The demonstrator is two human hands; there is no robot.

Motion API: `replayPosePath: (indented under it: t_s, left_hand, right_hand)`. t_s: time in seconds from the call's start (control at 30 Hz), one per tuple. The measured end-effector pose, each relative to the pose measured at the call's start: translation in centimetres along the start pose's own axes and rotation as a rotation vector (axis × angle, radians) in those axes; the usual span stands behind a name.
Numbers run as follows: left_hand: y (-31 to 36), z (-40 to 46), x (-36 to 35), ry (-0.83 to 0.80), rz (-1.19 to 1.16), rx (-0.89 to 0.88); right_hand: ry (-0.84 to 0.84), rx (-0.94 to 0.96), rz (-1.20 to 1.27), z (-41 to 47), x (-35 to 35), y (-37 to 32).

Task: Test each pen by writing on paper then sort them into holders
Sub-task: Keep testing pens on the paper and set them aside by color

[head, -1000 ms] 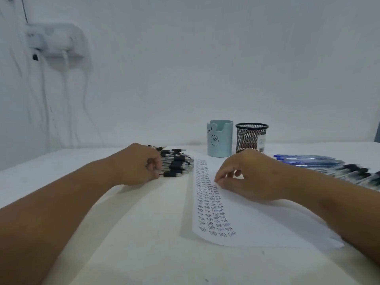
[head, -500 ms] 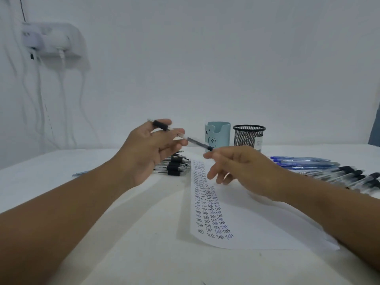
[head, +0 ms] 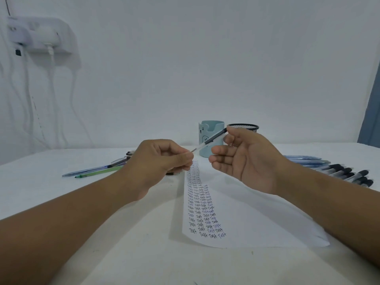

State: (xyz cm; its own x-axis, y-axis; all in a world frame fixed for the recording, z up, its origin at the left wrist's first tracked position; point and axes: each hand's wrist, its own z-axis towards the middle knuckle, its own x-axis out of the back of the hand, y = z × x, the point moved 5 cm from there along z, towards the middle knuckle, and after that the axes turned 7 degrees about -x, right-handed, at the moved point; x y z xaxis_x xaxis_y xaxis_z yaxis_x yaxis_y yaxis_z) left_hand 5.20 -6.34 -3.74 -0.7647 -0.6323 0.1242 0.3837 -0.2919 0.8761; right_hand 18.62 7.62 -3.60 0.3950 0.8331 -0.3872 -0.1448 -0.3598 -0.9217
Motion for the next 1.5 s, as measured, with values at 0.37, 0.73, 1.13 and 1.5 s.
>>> replayPosePath:
  t_s: [0.37, 0.73, 1.13, 1.5]
  left_hand:
    - [-0.4, 0.0, -0.3, -0.015, -0.002, -0.028]
    - [-2.0, 0.5, 1.4, -0.274, 0.624, -0.112]
    - [-3.0, 1.1, 0.9, -0.441, 0.744, -0.108]
    - [-3.1, 1.2, 1.0, -0.456, 0.763, -0.094]
  right_hand:
    - [-0.145, -0.031, -0.029, 0.0, -0.3, 0.3]
    - [0.251, 0.260, -0.259, 2.6, 1.1, -2.9]
    - [0.109, 0.092, -0.680, 5.3, 0.3, 2.1]
    - [0.132, 0.253, -1.041, 4.8, 0.0, 2.1]
